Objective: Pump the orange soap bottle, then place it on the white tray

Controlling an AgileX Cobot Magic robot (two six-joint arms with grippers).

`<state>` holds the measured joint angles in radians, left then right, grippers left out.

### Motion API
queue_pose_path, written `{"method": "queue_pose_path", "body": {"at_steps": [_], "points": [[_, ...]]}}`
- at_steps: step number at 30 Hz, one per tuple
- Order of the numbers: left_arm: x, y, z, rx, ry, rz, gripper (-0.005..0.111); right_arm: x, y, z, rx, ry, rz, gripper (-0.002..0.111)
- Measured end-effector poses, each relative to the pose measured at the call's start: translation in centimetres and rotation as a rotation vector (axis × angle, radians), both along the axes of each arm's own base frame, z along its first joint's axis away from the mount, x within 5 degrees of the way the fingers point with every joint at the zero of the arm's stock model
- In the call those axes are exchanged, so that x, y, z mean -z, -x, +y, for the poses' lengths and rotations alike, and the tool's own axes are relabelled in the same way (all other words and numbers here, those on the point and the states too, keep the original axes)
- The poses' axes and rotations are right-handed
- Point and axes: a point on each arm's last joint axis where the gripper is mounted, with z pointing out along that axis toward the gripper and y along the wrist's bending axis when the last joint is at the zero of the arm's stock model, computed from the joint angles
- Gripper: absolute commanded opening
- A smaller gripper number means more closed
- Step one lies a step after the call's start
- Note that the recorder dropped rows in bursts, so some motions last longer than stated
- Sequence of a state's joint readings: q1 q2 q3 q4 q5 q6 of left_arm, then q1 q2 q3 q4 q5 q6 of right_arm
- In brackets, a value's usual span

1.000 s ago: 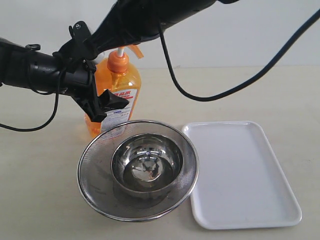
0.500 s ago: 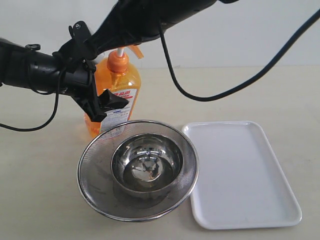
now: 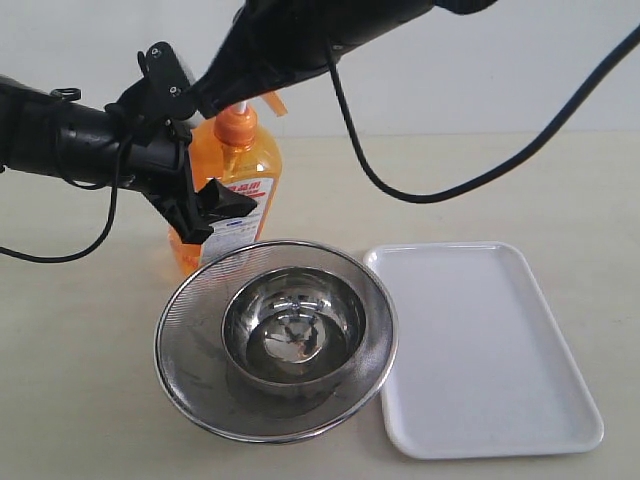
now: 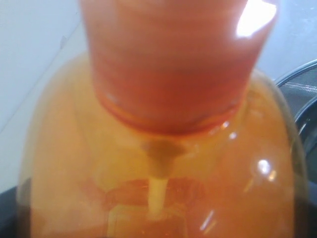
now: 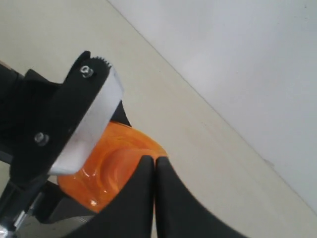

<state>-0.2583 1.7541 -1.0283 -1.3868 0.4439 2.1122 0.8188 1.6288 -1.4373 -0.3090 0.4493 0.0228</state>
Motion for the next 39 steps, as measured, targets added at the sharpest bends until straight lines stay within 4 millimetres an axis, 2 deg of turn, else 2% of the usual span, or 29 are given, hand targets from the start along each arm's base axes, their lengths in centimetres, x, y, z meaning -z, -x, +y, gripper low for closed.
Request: {"method": "queue_pose_path", "body": {"at_steps": [3, 6, 10, 14, 19, 25, 29, 32, 36, 39], "points": [[0.0, 0.0, 0.0, 0.0, 0.0, 0.0, 0.005, -1.2, 0.4, -1.1, 0.024, 0.016, -0.054, 0.0], [0.0, 0.0, 0.1, -0.008, -0.003, -0.001, 0.005, -4.1, 1.5, -3.1, 0.074, -0.003, -0.136, 0.0], [-0.2, -0.5, 0.2, -0.072, -0.006, -0.016, 0.005, -8.3, 3.9, -7.3, 0.203, -0.016, -0.219, 0.0], [-1.0, -1.3, 1.0, -0.179, -0.054, -0.077, 0.005, -10.6, 5.9, -11.3, 0.36, 0.014, -0.243, 0.0], [-4.8, -1.9, 1.8, -0.258, -0.058, -0.211, 0.005, -12.4, 8.2, -15.3, 0.507, 0.021, -0.247, 0.0], [-9.8, -1.0, 1.6, -0.252, 0.047, -0.311, 0.005, -14.7, 11.8, -19.5, 0.578, -0.102, -0.269, 0.0], [-12.2, 0.5, 0.9, -0.165, 0.157, -0.324, 0.005, -15.5, 14.0, -22.2, 0.622, -0.152, -0.27, 0.0], [-13.7, 1.9, 0.1, -0.066, 0.241, -0.321, 0.005, -15.2, 15.9, -24.3, 0.646, -0.186, -0.265, 0.0], [-14.8, 3.6, -1.7, 0.03, 0.293, -0.315, 0.005, -13.8, 18.6, -26.9, 0.642, -0.259, -0.242, 0.0], [-14.9, 4.7, -3.6, 0.096, 0.308, -0.304, 0.005, -12.2, 20.3, -28.4, 0.621, -0.321, -0.213, 0.0]]}}
